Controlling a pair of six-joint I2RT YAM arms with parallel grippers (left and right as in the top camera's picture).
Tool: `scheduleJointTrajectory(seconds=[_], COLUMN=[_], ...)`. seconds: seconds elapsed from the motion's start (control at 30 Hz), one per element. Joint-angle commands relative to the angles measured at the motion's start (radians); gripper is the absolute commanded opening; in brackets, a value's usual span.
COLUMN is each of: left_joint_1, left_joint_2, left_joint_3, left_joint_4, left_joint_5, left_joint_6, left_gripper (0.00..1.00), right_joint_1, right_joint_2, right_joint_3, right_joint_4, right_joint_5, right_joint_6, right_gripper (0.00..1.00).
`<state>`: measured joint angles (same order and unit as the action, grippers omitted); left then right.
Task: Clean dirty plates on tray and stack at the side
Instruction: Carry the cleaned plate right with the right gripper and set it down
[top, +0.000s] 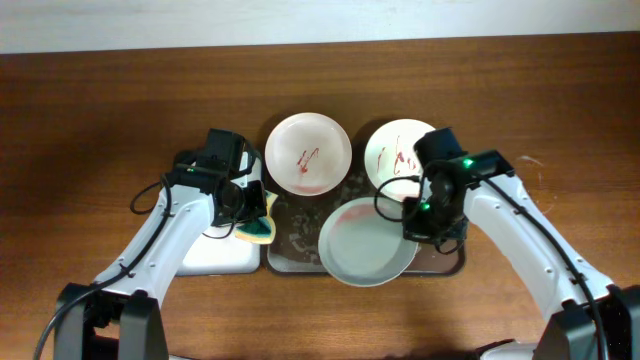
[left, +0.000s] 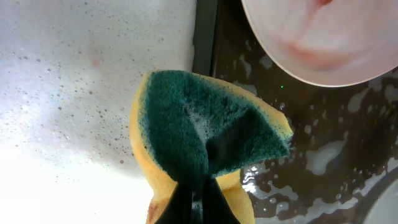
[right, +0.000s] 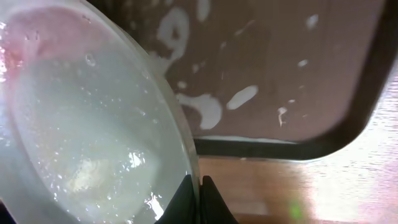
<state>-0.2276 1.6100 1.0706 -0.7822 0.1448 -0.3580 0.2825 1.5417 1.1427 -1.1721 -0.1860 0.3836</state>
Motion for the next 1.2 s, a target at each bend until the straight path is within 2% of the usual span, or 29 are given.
scheduleJointTrajectory(seconds=[0.0,0.1,0.23,0.33,0.47,0.53,0.67,0.73,0.83,1.03,1.17], left_joint_1=[0.003,0.003,0.003,0.003,0.003,0.003,0.003,0.003,0.003,0.008,0.018], left_joint_2=[-0.017,-0.017,-0.017,-0.017,-0.017,-0.017,-0.017,-0.017,-0.017,-0.017,-0.017], left_joint_3=[0.007,0.007,0.007,0.007,0.007,0.007,0.007,0.007,0.007,0.007,0.007], left_joint_4=[0.0,0.0,0.0,0.003,0.003,0.002,0.002,0.001,0.002,0.003,0.009], left_joint_5=[-0.004,-0.004,-0.004,-0.004,-0.004,-0.005,-0.031,-0.065,-0.128,-0.163,-0.2], left_joint_6=[0.019,0.019,0.019,0.019,0.019,0.019,0.019,0.02,0.019,0.019,0.02], left_gripper=[0.0,0.0,0.0,0.0,0.0,0.0,0.0,0.0,0.0,0.0,0.0], right_joint_1=[0.012,-0.053,-0.111,-0.067,0.045,0.079,0.057,0.044,0.066,0.16,0.269], right_joint_2=[0.004,0.004,0.004,0.004,0.004,0.004,0.004,0.004,0.002,-0.05,-0.068], right_joint_3=[0.007,0.008,0.007,0.007,0.007,0.007,0.008,0.016,0.071,0.209,0.238], right_joint_4=[0.001,0.034,0.052,0.034,0.005,0.007,0.048,0.11,0.109,0.04,0.038], right_joint_5=[0.097,0.156,0.08,-0.031,-0.032,0.058,0.364,0.407,0.405,0.686,0.912], right_joint_6=[-0.009,-0.009,-0.01,-0.012,-0.012,-0.012,-0.009,-0.01,-0.032,-0.035,-0.058], right_gripper=[0.04,0.04,0.04,0.04,0.04,0.04,0.04,0.04,0.04,0.04,0.04])
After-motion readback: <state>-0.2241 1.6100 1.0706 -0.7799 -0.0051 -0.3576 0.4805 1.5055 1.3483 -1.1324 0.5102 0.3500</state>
